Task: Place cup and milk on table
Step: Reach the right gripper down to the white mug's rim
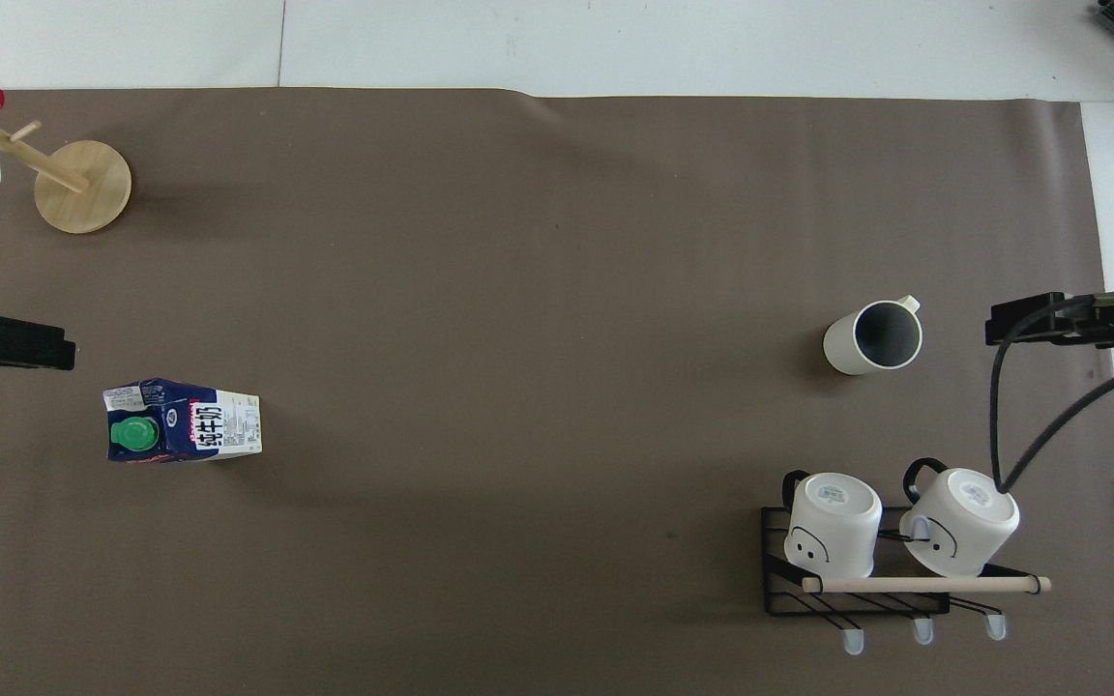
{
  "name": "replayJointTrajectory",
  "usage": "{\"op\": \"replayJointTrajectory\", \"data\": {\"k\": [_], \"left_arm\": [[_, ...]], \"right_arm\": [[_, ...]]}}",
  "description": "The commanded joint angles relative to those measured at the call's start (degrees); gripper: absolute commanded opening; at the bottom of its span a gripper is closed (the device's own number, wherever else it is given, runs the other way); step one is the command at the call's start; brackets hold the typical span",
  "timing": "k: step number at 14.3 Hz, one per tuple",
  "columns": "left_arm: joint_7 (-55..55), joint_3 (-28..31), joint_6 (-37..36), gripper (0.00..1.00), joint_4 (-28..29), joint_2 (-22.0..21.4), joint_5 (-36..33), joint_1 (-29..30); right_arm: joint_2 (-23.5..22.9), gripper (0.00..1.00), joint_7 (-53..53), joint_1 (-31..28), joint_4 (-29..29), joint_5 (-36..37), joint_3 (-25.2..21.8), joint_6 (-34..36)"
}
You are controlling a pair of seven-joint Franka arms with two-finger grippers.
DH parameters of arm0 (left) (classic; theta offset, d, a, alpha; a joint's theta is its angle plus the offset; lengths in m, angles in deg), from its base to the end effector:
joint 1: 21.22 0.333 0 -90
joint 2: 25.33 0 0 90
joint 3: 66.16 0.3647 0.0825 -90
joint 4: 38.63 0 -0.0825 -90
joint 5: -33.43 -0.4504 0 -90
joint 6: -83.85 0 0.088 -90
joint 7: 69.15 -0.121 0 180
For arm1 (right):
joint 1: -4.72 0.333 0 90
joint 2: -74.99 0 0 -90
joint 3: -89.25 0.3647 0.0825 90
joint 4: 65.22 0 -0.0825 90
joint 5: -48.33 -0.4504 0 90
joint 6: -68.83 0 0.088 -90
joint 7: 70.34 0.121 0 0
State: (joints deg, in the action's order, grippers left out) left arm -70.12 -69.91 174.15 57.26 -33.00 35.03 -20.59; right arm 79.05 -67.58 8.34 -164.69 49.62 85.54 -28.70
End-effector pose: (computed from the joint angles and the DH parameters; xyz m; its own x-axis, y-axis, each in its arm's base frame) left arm 0.5720 -0.0373 0.6840 0.9968 -0.0709 0.0363 -0.0716 -0.9973 0.0186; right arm 0.6051 -0.0046 0.6246 0.9982 -0.0468 0.0376 -0.0474 -0.9987 0.0160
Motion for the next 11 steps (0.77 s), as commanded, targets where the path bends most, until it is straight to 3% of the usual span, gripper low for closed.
{"op": "replayJointTrajectory", "data": {"k": [1,5,9,11], "left_arm": [[0.4,0.2,-1.2,1.0,-0.8,-0.1,-1.0,-0.5],[0.4,0.2,-1.2,1.0,-0.9,-0.1,-1.0,-0.5],[0.4,0.2,-1.2,1.0,-0.8,-0.1,-1.0,-0.5],[0.4,0.2,-1.2,1.0,-0.8,-0.1,-1.0,-0.5]], "right_arm": [[-1.8,1.0,0.8,0.2,-4.4,-0.5,0.2,-5.6],[-7.2,1.0,0.9,1.5,-5.5,-0.5,0.2,-9.6],[-9.1,1.0,2.8,2.9,-10.3,-0.5,0.2,-18.8],[-11.4,1.0,3.6,3.0,-10.6,-0.5,0.2,-20.0]]}}
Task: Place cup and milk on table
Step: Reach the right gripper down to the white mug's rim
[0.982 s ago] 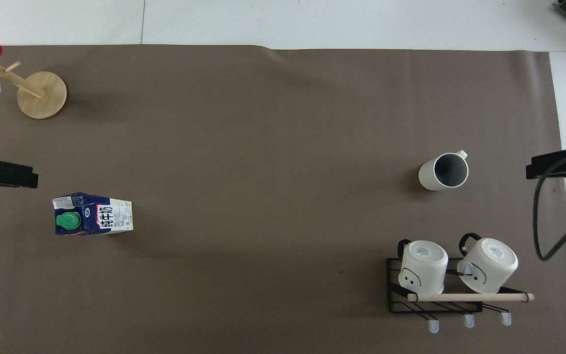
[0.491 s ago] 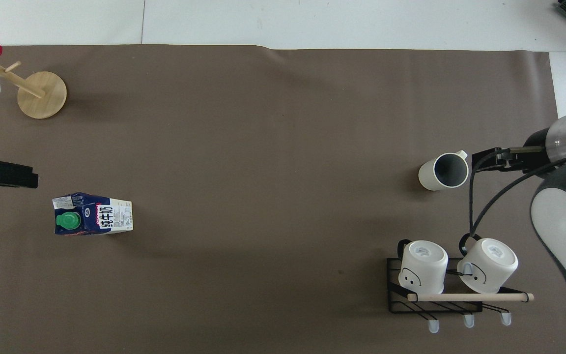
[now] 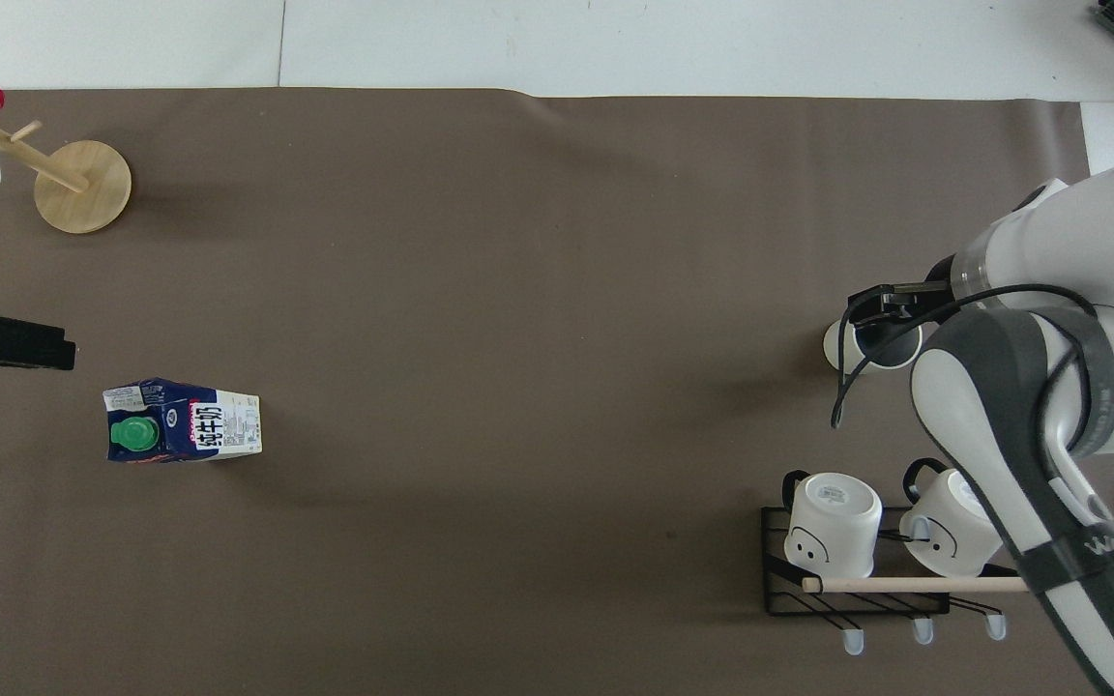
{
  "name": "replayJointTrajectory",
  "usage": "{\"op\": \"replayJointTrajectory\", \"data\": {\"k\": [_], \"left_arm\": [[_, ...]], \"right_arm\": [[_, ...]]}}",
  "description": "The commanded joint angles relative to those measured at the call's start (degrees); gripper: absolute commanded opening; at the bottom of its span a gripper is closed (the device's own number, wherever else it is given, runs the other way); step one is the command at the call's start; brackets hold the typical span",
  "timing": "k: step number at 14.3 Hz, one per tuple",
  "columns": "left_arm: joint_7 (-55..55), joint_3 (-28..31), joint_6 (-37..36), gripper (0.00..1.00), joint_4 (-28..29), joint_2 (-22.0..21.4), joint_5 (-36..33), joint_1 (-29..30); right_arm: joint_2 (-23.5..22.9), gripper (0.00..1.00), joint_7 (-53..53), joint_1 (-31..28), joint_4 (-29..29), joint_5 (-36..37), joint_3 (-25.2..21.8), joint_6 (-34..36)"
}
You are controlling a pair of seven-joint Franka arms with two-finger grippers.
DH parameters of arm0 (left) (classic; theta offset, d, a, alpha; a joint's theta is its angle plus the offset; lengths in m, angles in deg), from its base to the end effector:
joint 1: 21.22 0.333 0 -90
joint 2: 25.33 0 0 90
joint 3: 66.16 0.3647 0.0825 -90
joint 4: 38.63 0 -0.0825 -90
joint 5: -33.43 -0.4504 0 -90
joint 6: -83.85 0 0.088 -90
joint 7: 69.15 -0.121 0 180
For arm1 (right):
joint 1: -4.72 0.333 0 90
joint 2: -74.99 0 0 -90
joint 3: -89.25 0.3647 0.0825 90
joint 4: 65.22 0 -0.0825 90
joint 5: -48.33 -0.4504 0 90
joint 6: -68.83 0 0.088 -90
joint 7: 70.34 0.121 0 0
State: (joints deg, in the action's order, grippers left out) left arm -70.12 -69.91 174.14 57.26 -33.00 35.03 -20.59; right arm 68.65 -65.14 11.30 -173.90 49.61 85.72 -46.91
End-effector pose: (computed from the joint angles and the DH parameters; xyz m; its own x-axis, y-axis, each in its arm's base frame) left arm 0.5719 -0.0373 0.6840 0.9968 -0.0709 0.0362 -0.0716 -0.9973 0.0186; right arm 0.6539 0.0343 0.4509 0.9995 -0.0273 0.0150 -0.0277 -0.9993 0.0258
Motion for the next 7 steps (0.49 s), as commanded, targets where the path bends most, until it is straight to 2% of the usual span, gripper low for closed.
{"op": "replayJointTrajectory", "data": {"k": [1,7], "left_arm": [[0.4,0.2,-1.2,1.0,-0.9,-0.1,-1.0,-0.5],[0.4,0.2,-1.2,1.0,-0.8,-0.1,-1.0,-0.5]], "right_arm": [[-2.3,1.0,1.6,0.1,-1.5,-0.5,0.0,-2.7],[-5.5,1.0,2.3,0.5,-5.5,-0.5,0.0,-10.1]]}}
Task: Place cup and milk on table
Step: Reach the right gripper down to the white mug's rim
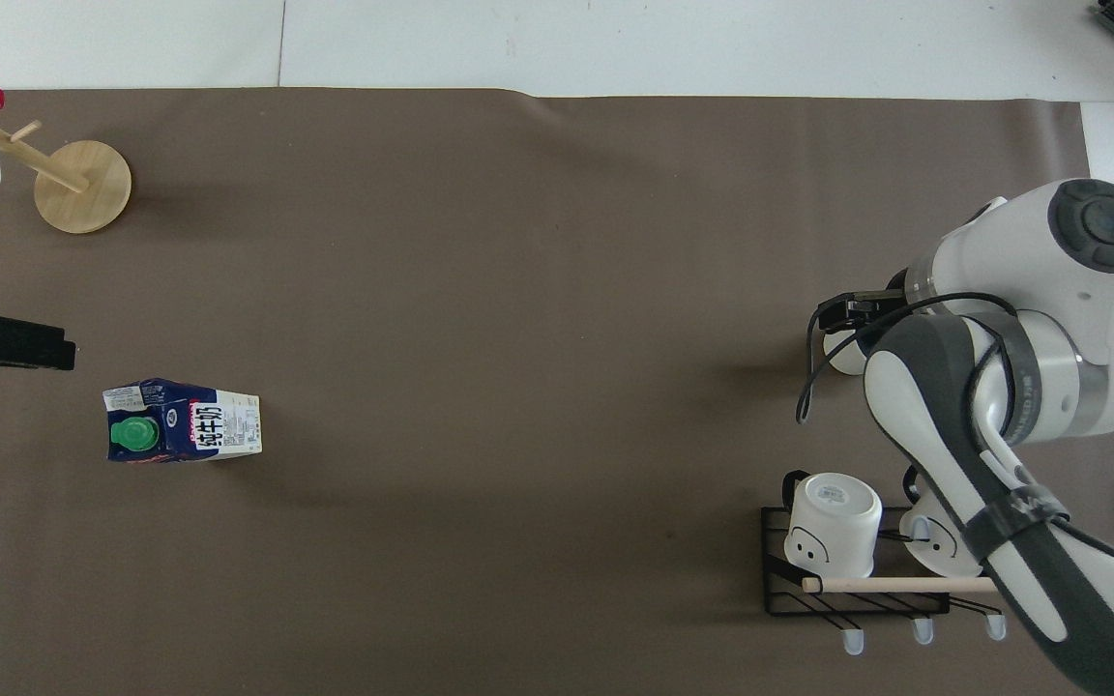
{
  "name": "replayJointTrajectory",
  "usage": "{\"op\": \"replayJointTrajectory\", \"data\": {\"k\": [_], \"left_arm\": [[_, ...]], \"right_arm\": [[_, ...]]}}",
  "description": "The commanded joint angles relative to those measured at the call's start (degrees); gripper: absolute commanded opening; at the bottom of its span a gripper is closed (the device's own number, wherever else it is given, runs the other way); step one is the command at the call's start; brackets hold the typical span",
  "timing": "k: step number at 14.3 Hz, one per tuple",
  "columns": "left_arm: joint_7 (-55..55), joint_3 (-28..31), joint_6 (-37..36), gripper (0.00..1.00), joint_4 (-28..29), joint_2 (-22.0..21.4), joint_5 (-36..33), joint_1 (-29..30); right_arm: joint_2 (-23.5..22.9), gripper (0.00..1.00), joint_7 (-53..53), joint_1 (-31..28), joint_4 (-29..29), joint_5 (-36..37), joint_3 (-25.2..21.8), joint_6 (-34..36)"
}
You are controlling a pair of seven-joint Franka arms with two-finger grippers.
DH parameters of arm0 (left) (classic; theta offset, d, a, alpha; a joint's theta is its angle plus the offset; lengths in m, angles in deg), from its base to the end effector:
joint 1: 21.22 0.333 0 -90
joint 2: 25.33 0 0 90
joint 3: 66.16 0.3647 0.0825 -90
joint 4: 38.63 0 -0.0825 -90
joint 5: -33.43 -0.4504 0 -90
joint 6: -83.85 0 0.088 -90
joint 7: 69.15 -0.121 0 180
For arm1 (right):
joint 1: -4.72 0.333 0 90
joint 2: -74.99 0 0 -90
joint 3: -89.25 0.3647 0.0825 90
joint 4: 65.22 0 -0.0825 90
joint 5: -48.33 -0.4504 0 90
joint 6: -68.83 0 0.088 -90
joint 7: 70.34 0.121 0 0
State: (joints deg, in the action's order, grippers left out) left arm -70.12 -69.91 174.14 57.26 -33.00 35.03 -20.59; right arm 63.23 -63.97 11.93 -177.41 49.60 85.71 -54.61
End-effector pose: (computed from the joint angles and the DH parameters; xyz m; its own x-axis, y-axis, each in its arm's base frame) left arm 0.5719 -0.0373 0.6840 0.9968 -0.0709 0.0362 -0.0716 -0.9973 0.0186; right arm 0.6603 0.0425 0.3686 0.9994 -0.0337 -0.0053 -0.0335 -0.9989 0.0318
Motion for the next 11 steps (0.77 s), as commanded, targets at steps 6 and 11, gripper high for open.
{"op": "replayJointTrajectory", "data": {"k": [6,11], "left_arm": [[0.4,0.2,-1.2,1.0,-0.9,-0.1,-1.0,-0.5],[0.4,0.1,-1.2,1.0,-0.9,-0.1,-0.9,-0.6]], "right_arm": [[-1.9,1.0,1.0,-1.1,-3.7,-0.5,0.0,-6.0],[-2.2,0.85,1.0,-0.8,-3.2,-0.4,0.0,-6.1]]}}
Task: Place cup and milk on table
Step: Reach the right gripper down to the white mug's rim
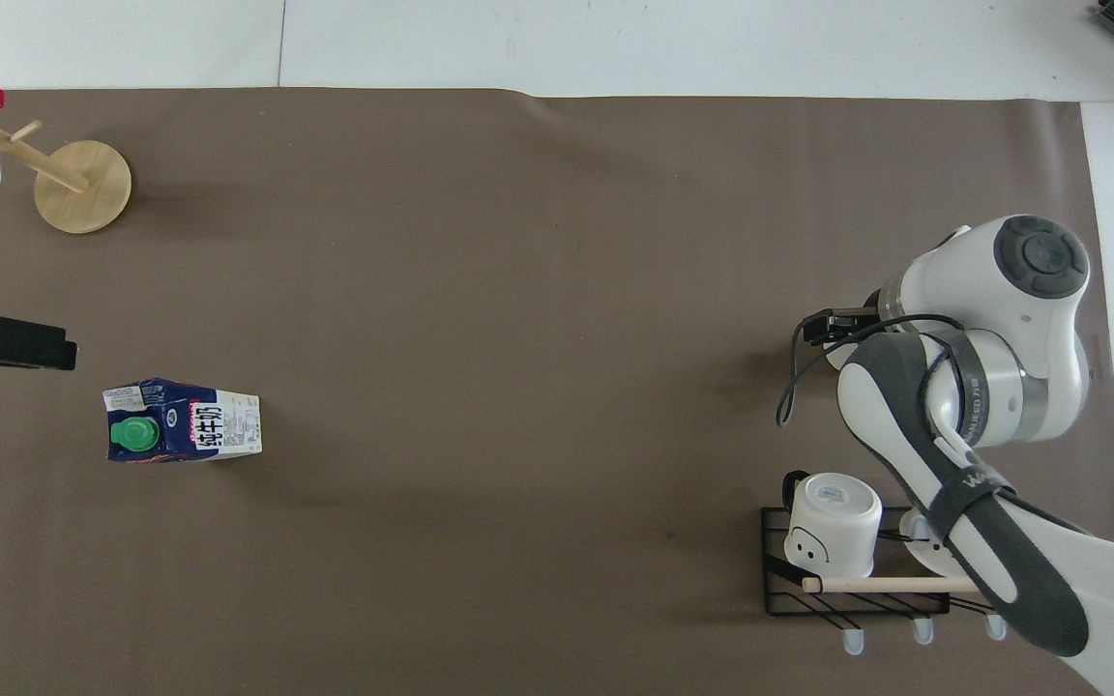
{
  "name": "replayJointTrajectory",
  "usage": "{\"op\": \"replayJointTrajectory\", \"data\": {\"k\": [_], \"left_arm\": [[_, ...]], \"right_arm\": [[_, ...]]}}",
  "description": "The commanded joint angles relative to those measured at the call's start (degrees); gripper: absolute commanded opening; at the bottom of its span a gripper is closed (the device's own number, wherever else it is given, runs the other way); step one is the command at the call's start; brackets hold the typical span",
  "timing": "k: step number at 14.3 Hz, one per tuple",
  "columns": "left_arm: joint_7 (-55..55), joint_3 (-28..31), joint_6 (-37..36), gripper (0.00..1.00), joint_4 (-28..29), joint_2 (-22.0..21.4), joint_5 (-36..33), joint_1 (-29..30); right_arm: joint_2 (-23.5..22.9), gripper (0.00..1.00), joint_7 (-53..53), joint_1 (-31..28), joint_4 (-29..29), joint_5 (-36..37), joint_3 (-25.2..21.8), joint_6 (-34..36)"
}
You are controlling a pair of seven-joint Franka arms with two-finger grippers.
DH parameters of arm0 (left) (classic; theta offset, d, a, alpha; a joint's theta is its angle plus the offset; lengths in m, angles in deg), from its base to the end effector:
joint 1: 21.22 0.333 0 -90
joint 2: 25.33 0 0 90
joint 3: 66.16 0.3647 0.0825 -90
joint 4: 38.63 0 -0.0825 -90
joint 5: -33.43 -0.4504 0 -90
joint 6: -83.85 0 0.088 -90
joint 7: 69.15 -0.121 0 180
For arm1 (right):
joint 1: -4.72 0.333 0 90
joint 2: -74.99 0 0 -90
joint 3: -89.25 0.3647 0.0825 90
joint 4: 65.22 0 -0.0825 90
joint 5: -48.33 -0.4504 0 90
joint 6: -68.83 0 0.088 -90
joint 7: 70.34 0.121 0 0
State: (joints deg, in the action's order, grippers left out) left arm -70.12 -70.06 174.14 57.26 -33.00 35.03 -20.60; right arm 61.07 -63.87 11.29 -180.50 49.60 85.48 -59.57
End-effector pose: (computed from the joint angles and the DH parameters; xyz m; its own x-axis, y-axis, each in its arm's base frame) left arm 0.5718 -0.0390 0.6840 0.9966 -0.0736 0.0361 -0.0743 -0.9971 0.0182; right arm 0.6545 0.0322 0.3245 0.9988 -0.0485 -0.0100 -0.0481 -0.9983 0.0343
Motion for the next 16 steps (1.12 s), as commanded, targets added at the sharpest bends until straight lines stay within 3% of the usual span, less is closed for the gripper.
{"op": "replayJointTrajectory", "data": {"k": [1,6,9,13,16], "left_arm": [[0.2,0.3,-1.2,1.0,-0.9,-0.1,-0.9,-0.5],[0.1,0.3,-1.2,1.0,-0.8,-0.1,-0.8,-0.6],[0.4,0.5,-1.3,1.0,-0.8,-0.1,-0.9,-0.4],[0.0,0.5,-1.3,1.0,-0.8,-0.1,-0.9,-0.4],[-0.1,0.5,-1.4,1.0,-0.6,-0.2,-0.9,-0.4]], "right_arm": [[-0.1,0.74,0.9,-0.1,0.3,-0.5,0.3,-1.1],[-0.5,0.34,1.2,0.5,0.5,-0.5,0.3,-2.4],[-0.8,0.0,2.5,0.6,1.3,-0.5,0.4,-2.5],[-2.1,0.0,4.4,1.3,5.2,-0.5,0.5,-1.5],[-1.9,0.0,13.7,2.7,8.1,-0.7,0.5,-1.3]]}}
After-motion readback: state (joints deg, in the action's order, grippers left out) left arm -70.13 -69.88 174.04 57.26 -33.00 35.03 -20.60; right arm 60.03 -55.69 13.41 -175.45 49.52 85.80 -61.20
